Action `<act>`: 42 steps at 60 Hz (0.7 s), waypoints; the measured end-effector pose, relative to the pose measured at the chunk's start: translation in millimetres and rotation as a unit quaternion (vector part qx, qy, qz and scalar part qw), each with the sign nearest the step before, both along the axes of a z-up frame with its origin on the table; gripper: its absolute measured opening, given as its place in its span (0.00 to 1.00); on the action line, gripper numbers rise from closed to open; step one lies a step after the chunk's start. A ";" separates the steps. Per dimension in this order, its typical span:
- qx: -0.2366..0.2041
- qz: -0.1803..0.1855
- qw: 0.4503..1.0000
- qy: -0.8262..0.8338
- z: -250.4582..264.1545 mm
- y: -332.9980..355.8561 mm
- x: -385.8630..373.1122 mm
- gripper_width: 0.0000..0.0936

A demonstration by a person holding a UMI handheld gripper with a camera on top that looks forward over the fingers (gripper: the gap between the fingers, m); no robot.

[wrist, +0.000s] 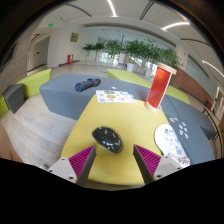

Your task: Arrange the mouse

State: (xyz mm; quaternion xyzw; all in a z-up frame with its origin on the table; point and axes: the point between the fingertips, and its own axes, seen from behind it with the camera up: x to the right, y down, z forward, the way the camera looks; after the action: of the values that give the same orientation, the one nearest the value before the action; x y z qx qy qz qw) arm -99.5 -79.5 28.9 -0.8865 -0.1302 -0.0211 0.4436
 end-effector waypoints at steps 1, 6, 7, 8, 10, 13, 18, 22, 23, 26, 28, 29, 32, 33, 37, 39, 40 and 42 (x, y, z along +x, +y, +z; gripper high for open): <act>0.000 0.003 1.000 -0.003 -2.0 3.1 1.2 0.86; 0.000 0.010 1.000 0.006 -16.1 26.7 2.3 0.86; 0.000 0.010 1.000 0.010 -17.3 29.7 1.6 0.86; 0.000 0.010 1.000 0.015 -18.2 33.1 1.3 0.85; -0.002 0.013 0.999 0.029 -19.9 38.9 -2.8 0.86; 0.000 0.011 0.999 0.045 -22.8 56.9 -4.9 0.85; 0.005 0.006 0.998 0.059 -25.0 77.8 -4.7 0.85; 0.007 0.001 0.998 0.069 -27.6 98.1 -5.7 0.83; 0.006 -0.001 0.997 0.071 -29.2 102.0 -5.7 0.82; 0.000 -0.001 0.997 0.078 -33.9 112.0 -8.8 0.76; -0.004 -0.001 0.996 0.087 -37.7 118.1 -11.3 0.73; -0.009 -0.002 0.996 0.092 -41.1 121.2 -13.4 0.60; -0.006 -0.013 0.994 0.104 -41.3 123.7 -13.5 0.59; -0.006 -0.014 0.994 0.104 -42.3 123.3 -13.4 0.58; -0.009 -0.013 0.995 0.095 -44.7 122.4 -12.1 0.55; -0.012 -0.015 0.995 0.098 -43.8 122.6 -12.1 0.53; -0.017 -0.017 0.995 0.101 -44.0 122.2 -12.3 0.50; -0.019 -0.014 0.994 0.104 -40.2 121.5 -12.7 0.47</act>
State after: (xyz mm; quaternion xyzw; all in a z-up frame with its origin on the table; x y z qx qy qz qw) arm -112.1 42.0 -11.3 -0.8939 -0.0716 0.0676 0.4374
